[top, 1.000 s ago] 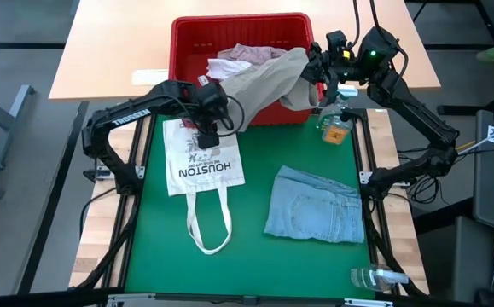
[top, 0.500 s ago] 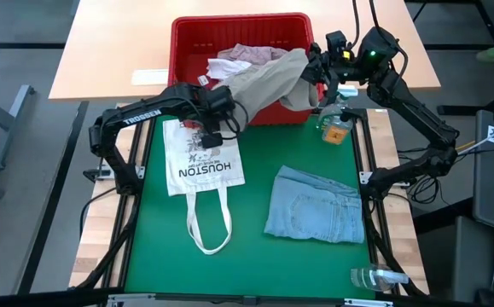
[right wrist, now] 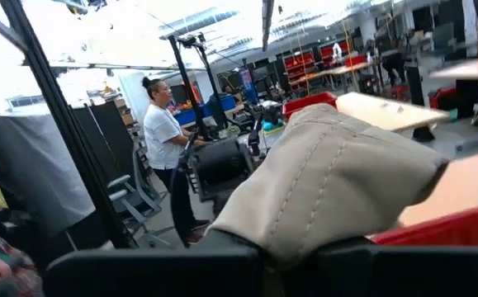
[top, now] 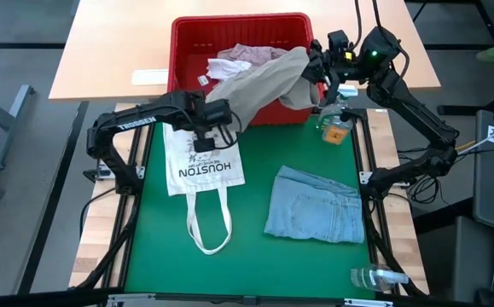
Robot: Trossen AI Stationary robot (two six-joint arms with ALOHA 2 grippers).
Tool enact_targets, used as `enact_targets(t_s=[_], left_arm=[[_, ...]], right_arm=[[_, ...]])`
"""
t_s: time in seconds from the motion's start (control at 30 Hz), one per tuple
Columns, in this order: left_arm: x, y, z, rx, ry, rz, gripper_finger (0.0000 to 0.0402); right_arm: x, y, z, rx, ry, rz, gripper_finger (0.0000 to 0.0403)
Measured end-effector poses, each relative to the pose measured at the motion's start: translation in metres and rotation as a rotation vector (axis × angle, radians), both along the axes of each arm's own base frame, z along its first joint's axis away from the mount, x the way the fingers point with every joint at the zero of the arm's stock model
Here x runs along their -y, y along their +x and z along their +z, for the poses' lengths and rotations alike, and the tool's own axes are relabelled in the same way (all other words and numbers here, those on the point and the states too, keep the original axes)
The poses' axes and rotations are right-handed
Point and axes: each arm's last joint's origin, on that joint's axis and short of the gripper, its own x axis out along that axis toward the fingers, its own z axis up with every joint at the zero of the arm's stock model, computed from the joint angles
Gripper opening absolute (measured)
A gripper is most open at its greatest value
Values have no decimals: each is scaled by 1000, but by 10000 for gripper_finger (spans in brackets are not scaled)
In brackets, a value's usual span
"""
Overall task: Fold laundry
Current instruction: Remove the gray shorts from the red bin
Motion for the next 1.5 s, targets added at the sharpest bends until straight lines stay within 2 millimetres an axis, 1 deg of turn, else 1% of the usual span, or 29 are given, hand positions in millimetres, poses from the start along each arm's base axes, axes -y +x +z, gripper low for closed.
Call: enact_targets(t_s=[0.1, 0.2, 0.37, 0.5, 0.6, 0.67, 0.8, 0.87, 0.97, 1.1, 1.2, 1.33, 1.43, 1.5], left_arm=[[8, -5, 15, -1, 33, 5, 2], [13, -10, 34, 68, 96, 18, 2], [20, -26, 69, 224, 116, 34, 1], [34, -42, 87, 349, 23, 4, 1], [46, -53, 94, 430, -96, -8, 1], [55, -55, 94, 466, -177, -5, 0], [75, -46, 84, 465, -270, -5, 0], [86, -41, 74, 432, -295, -2, 0], [104, -33, 53, 389, -330, 32, 0], [131, -28, 27, 350, -363, 70, 0], [151, -22, 6, 364, -391, 82, 0], [175, -19, -14, 386, -424, 57, 0], [190, -18, -25, 413, -453, 50, 0], [200, -17, -32, 438, -476, 42, 0]], right_arm=[[0, 0, 0, 9, -79, -12, 17], [0, 0, -1, 10, -128, -8, 17], [-4, 0, -4, -18, -134, 121, 17], [-11, -8, -9, -100, -91, 189, 17], [-23, -22, -16, -201, -69, 206, 17], [-33, -31, -25, -292, -59, 209, 17], [-59, -40, -48, -555, -73, 151, 17], [-73, -40, -58, -696, -99, 139, 17], [-96, -39, -68, -854, -143, 150, 17], [-126, -37, -74, -953, -247, 199, 17], [-148, -34, -84, -1001, -299, 223, 17], [-173, -29, -110, -1097, -335, 194, 17], [-191, -25, -137, -1171, -346, 172, 17], [-204, -23, -156, -1206, -332, 189, 17]])
